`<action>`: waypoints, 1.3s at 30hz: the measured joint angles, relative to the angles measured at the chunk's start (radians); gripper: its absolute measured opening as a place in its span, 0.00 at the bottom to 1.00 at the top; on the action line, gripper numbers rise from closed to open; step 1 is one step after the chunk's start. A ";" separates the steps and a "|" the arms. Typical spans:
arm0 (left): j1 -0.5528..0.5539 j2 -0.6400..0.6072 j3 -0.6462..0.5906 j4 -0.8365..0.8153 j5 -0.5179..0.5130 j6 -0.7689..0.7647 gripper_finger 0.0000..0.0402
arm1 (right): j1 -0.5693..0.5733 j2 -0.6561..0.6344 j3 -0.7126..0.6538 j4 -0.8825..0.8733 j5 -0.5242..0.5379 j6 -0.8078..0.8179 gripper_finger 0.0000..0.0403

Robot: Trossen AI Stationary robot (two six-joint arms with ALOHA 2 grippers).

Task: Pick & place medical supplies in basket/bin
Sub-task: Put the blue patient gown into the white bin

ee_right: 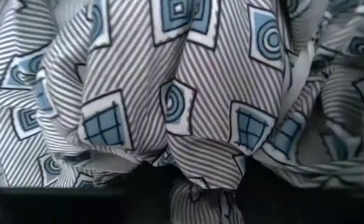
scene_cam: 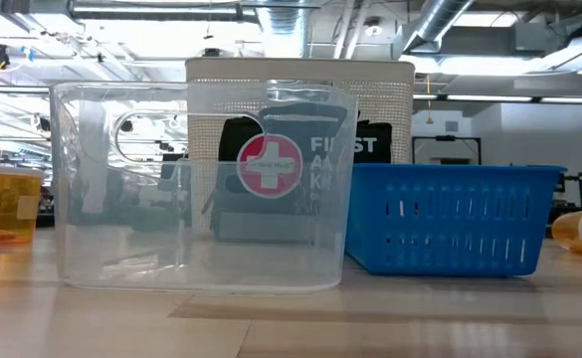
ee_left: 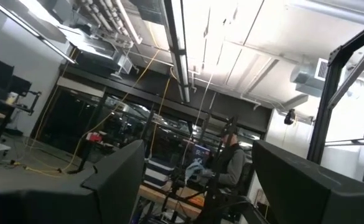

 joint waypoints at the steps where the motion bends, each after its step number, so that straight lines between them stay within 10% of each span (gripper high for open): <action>1: 0.000 0.000 0.000 0.003 0.000 0.000 0.72 | -0.006 -0.002 0.000 0.000 0.000 -0.018 0.23; 4: 0.000 0.000 0.000 0.018 0.000 0.000 0.72 | -0.019 -0.034 -0.003 -0.004 0.022 -0.056 0.05; 17: 0.000 0.000 0.000 0.031 0.010 -0.024 0.72 | -0.011 -0.246 0.366 -0.321 0.178 -0.081 0.01; 23: 0.000 0.000 0.000 0.036 0.010 -0.020 0.72 | -0.072 -0.284 0.619 -0.318 0.460 -0.300 0.01; 30: 0.000 0.000 0.000 0.036 0.010 -0.009 0.72 | -0.341 -0.346 0.734 -0.110 0.757 -0.883 0.01; 39: 0.000 0.000 0.000 0.069 0.010 -0.006 0.72 | -0.838 -0.313 0.734 0.049 0.565 -1.309 0.01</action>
